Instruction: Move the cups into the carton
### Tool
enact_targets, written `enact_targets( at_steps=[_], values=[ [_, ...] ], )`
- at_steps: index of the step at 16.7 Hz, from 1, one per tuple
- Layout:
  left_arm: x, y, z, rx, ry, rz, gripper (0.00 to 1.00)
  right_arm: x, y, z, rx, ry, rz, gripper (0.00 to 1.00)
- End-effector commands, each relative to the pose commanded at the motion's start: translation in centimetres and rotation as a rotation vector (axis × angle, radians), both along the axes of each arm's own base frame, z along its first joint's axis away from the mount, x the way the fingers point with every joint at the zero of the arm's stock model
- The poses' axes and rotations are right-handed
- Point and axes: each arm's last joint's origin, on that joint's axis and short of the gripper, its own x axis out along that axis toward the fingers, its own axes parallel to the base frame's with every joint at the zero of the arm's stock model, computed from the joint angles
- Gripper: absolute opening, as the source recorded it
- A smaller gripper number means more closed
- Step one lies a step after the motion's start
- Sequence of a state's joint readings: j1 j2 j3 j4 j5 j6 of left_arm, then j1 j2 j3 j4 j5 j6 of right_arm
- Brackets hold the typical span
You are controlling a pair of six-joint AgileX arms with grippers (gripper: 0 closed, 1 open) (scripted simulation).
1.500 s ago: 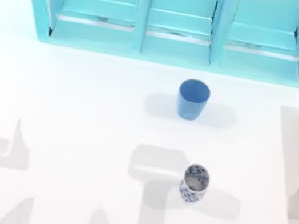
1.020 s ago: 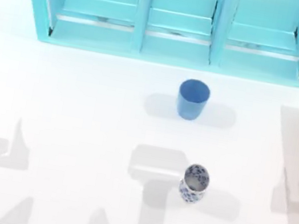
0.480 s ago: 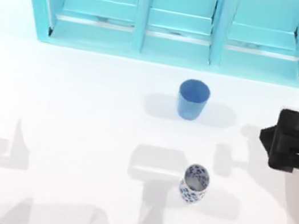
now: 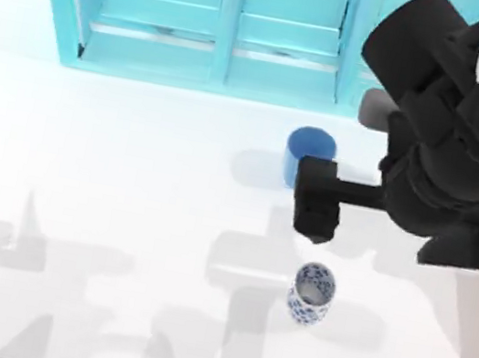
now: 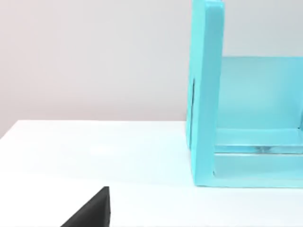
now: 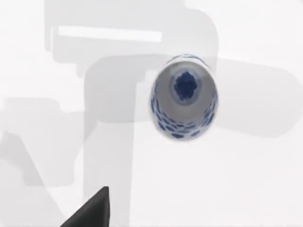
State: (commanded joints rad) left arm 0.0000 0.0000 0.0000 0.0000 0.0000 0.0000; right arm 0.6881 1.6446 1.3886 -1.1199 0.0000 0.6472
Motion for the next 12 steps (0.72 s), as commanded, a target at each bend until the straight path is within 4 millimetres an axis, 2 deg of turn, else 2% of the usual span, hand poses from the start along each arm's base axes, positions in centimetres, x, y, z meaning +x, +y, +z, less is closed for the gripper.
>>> enact_targets(
  at_steps=[5,12],
  values=[
    [0.0,0.0,0.0,0.000,0.000,0.000,1.00,3.0,2.3,-2.1,-0.109,0.140,-0.046,1.00],
    [0.0,0.0,0.0,0.000,0.000,0.000,1.00,3.3,2.5,-2.4,-0.119,0.154,-0.052,1.00]
  ],
)
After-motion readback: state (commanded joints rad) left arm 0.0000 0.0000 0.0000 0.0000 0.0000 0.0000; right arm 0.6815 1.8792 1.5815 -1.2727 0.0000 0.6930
